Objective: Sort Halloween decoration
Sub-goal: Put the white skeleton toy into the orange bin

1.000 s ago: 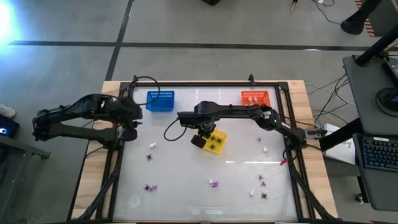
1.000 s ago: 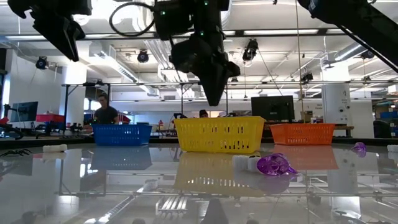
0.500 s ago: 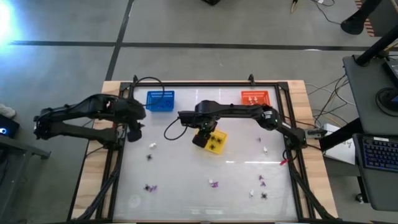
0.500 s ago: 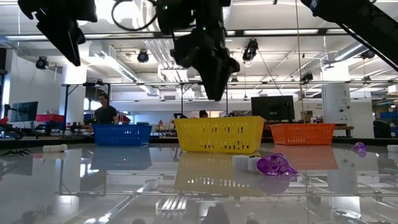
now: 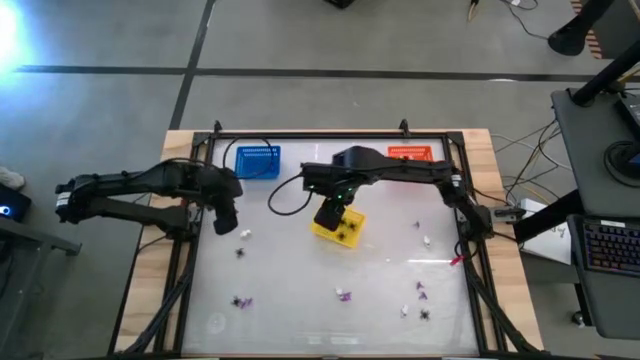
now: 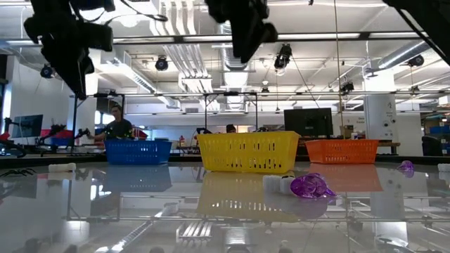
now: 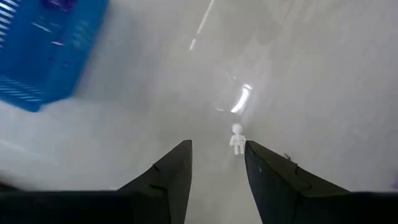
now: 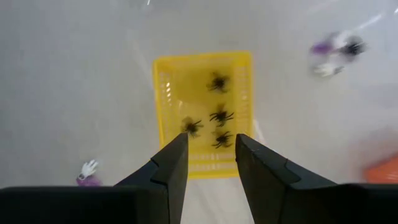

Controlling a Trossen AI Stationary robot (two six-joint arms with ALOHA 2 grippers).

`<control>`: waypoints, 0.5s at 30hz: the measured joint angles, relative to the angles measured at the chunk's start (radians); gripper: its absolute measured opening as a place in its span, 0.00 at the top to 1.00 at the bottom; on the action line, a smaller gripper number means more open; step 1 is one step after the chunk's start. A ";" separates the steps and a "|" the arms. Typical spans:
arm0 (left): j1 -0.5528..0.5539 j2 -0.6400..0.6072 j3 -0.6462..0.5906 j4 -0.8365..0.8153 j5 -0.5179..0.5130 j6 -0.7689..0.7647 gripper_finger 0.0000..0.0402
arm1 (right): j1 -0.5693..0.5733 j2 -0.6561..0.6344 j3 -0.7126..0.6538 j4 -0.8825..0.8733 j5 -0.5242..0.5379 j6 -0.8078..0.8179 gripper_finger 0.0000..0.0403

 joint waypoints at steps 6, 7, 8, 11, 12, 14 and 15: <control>0.000 0.000 -0.129 0.087 0.051 -0.013 0.67 | 0.001 -0.084 0.000 -0.001 0.092 0.000 0.68; 0.000 0.000 -0.146 0.098 0.064 -0.018 0.67 | 0.001 -0.094 0.000 0.000 0.097 0.001 0.68; 0.000 0.000 -0.160 0.105 0.076 -0.023 0.67 | 0.001 -0.105 -0.001 -0.001 0.102 0.000 0.68; 0.000 0.005 -0.164 0.123 0.103 -0.026 0.67 | 0.001 -0.130 -0.001 -0.001 0.140 0.000 0.67; 0.000 0.009 -0.158 0.125 0.104 -0.031 0.67 | 0.001 -0.134 -0.001 0.000 0.150 0.000 0.67; 0.000 0.022 -0.152 0.124 0.103 -0.068 0.67 | 0.001 -0.140 -0.001 -0.001 0.167 0.000 0.67; 0.000 0.031 -0.152 0.124 0.103 -0.085 0.67 | 0.001 -0.140 -0.001 0.000 0.168 0.000 0.67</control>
